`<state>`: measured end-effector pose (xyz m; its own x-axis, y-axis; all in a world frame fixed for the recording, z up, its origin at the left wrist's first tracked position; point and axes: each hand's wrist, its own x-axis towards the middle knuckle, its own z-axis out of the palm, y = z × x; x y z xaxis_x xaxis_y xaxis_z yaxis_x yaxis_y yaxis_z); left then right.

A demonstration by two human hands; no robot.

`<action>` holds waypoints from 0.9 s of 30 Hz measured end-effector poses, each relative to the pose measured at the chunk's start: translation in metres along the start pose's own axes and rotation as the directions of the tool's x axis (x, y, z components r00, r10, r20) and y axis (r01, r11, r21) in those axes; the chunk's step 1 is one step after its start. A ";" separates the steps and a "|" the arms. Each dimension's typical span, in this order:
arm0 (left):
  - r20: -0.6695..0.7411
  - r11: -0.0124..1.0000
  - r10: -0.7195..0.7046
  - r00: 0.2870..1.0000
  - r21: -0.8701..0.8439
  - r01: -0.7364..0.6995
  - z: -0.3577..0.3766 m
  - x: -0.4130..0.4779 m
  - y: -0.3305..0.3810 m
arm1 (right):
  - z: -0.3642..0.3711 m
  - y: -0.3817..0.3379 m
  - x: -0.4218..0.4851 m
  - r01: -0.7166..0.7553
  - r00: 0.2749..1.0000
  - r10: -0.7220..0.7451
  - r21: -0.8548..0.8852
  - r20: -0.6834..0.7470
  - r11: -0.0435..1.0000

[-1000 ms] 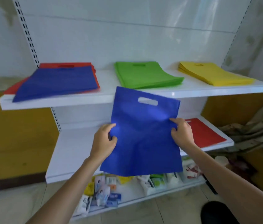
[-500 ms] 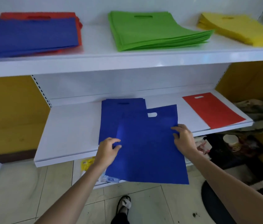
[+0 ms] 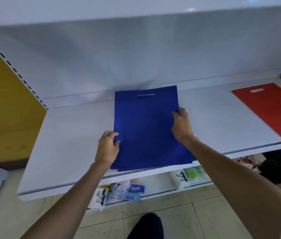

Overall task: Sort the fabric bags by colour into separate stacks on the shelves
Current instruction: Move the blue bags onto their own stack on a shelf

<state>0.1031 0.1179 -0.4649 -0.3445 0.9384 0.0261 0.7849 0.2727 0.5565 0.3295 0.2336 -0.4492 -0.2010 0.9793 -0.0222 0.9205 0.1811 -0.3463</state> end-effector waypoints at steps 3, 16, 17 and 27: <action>0.050 0.972 -0.007 0.999 0.236 -0.005 0.006 0.004 -0.002 | 0.007 -0.003 0.011 -0.116 0.982 0.147 -0.232 0.121 0.966; 0.112 0.984 0.084 0.990 0.148 -0.100 -0.098 -0.086 0.077 | -0.119 -0.035 -0.111 -0.001 0.993 0.003 0.015 -0.115 1.000; 0.104 0.983 0.104 0.989 0.140 -0.118 -0.109 -0.099 0.086 | -0.135 -0.038 -0.126 0.016 0.991 -0.014 0.019 -0.132 1.000; -0.155 0.934 0.355 0.922 0.026 -0.356 -0.239 -0.160 0.166 | -0.273 -0.097 -0.201 0.277 0.821 -0.198 0.069 -0.536 0.958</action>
<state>0.1656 -0.0379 -0.1786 -0.1185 0.9290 0.3505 0.8691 -0.0737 0.4892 0.3723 0.0439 -0.1549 -0.1681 0.8163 0.5527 0.8034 0.4383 -0.4031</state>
